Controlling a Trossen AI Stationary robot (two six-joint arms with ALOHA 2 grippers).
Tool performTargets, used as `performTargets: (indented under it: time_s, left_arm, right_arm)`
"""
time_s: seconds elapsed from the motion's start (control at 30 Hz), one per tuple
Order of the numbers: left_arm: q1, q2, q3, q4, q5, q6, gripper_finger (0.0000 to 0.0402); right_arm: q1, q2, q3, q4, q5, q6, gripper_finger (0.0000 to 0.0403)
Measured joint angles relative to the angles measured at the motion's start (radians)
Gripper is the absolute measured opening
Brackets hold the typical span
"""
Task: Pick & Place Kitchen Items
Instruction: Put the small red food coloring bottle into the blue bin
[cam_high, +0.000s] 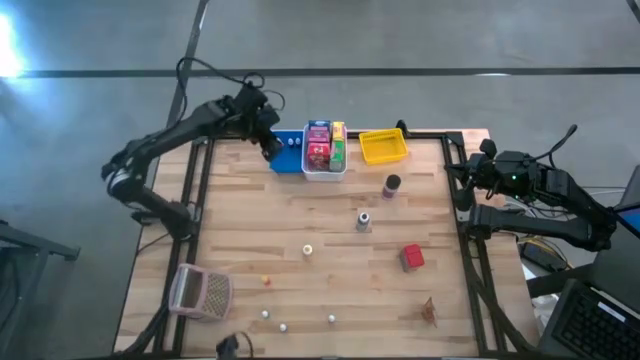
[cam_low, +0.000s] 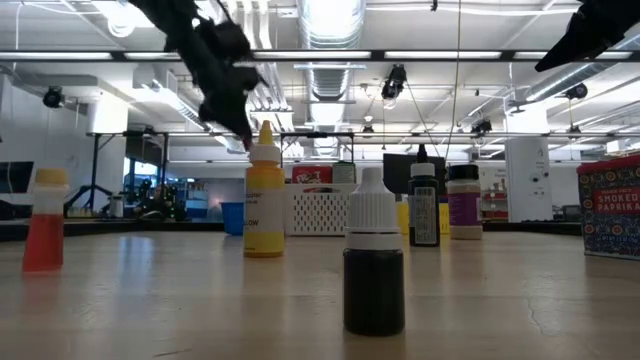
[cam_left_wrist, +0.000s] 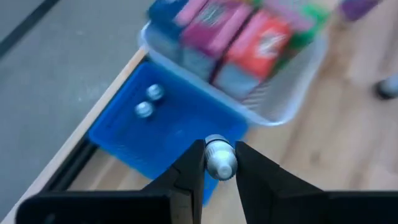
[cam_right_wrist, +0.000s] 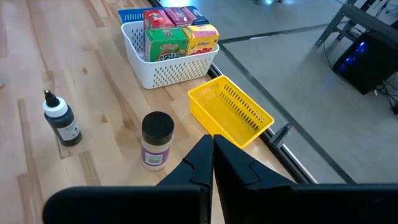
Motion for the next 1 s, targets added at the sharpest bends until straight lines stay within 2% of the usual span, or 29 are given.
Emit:
performTargets:
  time_s: [0.43, 0.67, 1.0]
  left_arm:
    - [0.08, 0.26, 0.002, 0.14, 0.006, 0.219, 0.0076]
    - [0.147, 0.326, 0.021, 0.149, 0.021, 0.259, 0.0076]
    - [0.151, 0.398, 0.031, 0.208, 0.017, 0.293, 0.0076]
  right_arm:
    - [0.0, 0.0, 0.0, 0.0, 0.0, 0.0, 0.0008]
    - [0.0, 0.0, 0.0, 0.0, 0.0, 0.0, 0.0008]
    - [0.0, 0.0, 0.0, 0.0, 0.0, 0.0, 0.0008]
